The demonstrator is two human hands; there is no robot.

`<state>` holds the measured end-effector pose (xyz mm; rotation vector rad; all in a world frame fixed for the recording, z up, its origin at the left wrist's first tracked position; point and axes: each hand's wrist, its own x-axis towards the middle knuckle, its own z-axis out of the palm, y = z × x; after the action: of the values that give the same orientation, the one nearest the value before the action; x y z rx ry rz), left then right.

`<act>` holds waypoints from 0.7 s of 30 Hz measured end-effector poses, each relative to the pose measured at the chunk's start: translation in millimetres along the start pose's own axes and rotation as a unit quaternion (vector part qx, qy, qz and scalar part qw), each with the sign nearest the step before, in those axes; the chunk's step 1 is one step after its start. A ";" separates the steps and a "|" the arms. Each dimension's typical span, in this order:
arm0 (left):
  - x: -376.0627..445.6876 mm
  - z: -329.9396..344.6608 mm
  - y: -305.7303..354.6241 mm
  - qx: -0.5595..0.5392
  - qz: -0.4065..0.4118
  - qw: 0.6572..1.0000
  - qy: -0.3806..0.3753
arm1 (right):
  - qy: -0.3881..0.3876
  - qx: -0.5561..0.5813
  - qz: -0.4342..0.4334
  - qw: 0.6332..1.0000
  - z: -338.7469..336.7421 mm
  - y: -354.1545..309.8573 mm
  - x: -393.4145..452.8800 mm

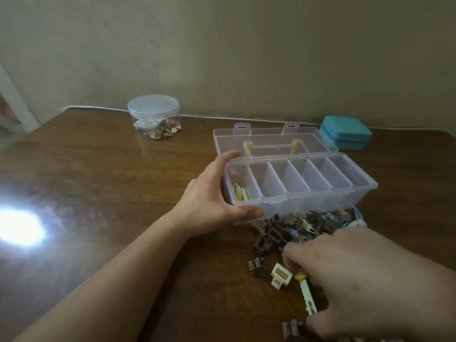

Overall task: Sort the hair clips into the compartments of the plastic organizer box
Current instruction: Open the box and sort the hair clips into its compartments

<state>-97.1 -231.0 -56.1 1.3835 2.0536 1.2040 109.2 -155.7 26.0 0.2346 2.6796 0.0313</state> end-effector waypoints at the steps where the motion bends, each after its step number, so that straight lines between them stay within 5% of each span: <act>1: -0.2 -0.1 0.1 0.000 -0.001 1.000 -0.001 | 0.007 0.018 0.006 1.000 -0.7 2.9 -0.9; 8: 0.3 0.3 -0.1 -0.003 -0.002 1.000 -0.004 | 0.072 0.235 -0.020 0.969 -11.4 33.0 -12.0; 12: 0.3 1.3 -0.6 -0.001 0.004 1.000 0.003 | 0.302 0.397 -0.038 0.866 -12.6 30.3 -0.4; 14: 0.4 1.9 -1.2 -0.001 0.006 1.000 0.004 | 0.403 0.383 -0.015 0.831 -6.1 25.4 13.8; 18: 0.7 2.3 -1.5 0.004 0.016 1.000 0.007 | 0.294 0.182 0.005 0.938 9.8 18.5 33.0; 21: 1.1 2.2 -1.0 0.006 0.014 1.000 0.008 | 0.318 0.158 -0.029 0.935 10.8 17.3 34.0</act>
<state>-96.6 -229.2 -58.0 1.4176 2.0625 1.2203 86.5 -133.1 2.5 0.2824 3.3297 -0.4124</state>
